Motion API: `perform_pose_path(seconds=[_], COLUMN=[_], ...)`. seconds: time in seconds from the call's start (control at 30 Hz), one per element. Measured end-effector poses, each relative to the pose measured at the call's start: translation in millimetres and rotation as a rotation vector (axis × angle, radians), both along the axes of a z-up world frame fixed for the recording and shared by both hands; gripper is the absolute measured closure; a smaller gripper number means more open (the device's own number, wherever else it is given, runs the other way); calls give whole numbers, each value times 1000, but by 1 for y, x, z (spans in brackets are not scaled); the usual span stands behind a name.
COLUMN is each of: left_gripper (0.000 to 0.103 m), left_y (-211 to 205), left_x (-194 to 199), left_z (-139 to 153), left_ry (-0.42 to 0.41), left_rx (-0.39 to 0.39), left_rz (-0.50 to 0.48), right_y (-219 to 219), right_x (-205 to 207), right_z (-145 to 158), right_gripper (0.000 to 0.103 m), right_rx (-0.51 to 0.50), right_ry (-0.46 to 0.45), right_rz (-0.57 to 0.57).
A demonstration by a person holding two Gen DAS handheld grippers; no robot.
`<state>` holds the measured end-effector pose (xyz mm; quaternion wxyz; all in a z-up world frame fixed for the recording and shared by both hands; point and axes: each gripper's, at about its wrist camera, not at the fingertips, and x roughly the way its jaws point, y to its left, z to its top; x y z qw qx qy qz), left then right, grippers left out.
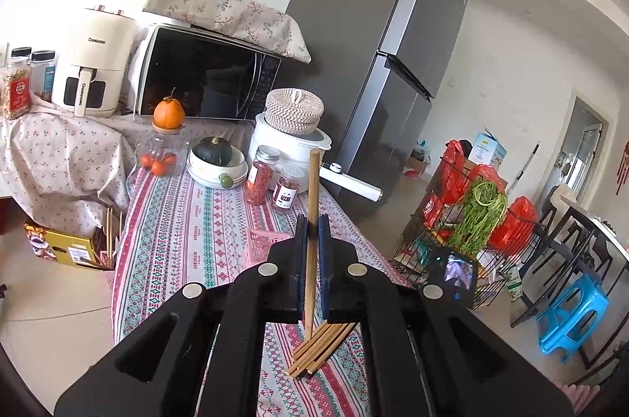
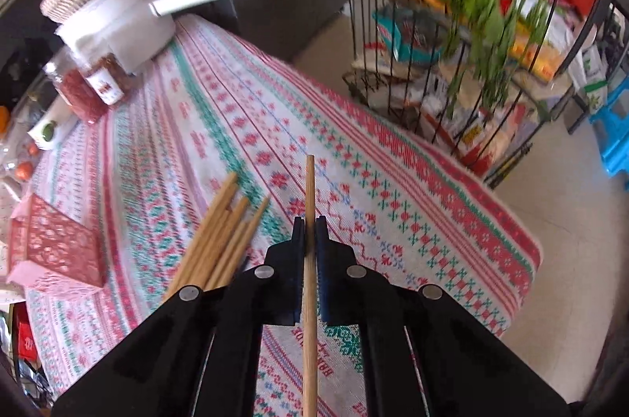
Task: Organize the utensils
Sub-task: 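Lower both held chopsticks into the pink holder and open both tools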
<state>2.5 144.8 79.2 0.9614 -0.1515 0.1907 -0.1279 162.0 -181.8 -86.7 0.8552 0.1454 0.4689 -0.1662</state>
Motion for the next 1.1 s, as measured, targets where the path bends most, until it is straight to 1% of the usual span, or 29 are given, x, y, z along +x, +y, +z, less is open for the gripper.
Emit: perform_pose_path(seconds=[0.13, 0.2, 0.37, 0.47, 0.57, 0.67, 0.73, 0.83, 1.0, 1.1], left_gripper=[99, 99, 99, 99, 99, 99, 99, 99, 99, 99], left_y=[9, 13, 17, 17, 14, 12, 11, 9, 8, 9], left_x=[1, 3, 7, 11, 14, 16, 18, 24, 37, 47], left_z=[0, -1, -1, -1, 0, 2, 3, 6, 16, 22], left_ry=[4, 12, 18, 22, 21, 14, 11, 10, 1, -6], left_rx=[-15, -26, -33, -40, -41, -45, -44, -36, -37, -37], left_rz=[20, 35, 61, 67, 72, 76, 78, 86, 98, 115], right_y=[3, 5, 12, 13, 9, -3, -8, -13, -12, -10], right_x=[-7, -14, -34, -44, -51, -51, -51, -50, -53, -53], right_z=[28, 49, 99, 120, 130, 129, 127, 130, 153, 174], right_gripper=[97, 97, 97, 97, 97, 97, 97, 97, 97, 97], right_rx=[28, 36, 10, 10, 26, 70, 60, 71, 72, 85], right_ry=[-60, -108, -235, -289, -303, -287, -306, -324, -380, -429], right_rz=[42, 68, 139, 168, 180, 168, 158, 159, 186, 209])
